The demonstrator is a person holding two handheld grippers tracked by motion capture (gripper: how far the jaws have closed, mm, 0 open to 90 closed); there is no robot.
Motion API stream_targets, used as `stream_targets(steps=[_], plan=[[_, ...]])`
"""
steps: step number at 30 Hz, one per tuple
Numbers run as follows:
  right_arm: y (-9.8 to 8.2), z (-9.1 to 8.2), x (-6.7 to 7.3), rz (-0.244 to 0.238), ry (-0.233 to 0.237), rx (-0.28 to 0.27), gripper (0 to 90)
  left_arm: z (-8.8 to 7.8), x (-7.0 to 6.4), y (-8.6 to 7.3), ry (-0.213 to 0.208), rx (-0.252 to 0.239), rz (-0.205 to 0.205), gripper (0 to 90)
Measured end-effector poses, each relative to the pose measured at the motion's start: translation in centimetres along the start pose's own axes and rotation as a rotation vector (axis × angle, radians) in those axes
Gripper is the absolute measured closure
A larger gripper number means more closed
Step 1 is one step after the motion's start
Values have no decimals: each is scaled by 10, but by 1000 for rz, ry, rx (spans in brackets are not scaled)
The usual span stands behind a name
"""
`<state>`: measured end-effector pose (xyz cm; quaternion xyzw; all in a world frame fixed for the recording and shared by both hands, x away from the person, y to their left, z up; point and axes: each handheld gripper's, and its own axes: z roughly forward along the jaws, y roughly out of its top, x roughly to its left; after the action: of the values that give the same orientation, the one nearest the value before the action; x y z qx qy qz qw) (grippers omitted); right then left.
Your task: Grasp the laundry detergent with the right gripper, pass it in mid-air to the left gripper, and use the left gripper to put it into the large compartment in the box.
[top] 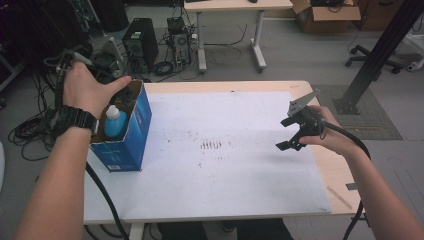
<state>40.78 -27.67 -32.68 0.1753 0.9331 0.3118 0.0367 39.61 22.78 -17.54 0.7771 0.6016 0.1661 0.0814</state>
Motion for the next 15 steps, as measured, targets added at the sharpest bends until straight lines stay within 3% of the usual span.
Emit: stream_targets(steps=[4, 7, 8, 9, 15], plan=[[0, -1, 0, 2, -3, 1, 37, -21, -15, 9, -6, -32, 48, 151], [-1, -1, 1, 3, -6, 1, 37, -32, -28, 17, -31, -56, 87, 133], [-1, -1, 1, 3, -6, 1, 37, -37, -38, 21, -49, -65, 116, 132], [-1, -1, 1, 3, -6, 1, 37, -37, -38, 21, -49, -65, 116, 129], [-3, -4, 1, 7, -9, -6, 37, -39, -76, 31, -114, -80, 212, 74]])
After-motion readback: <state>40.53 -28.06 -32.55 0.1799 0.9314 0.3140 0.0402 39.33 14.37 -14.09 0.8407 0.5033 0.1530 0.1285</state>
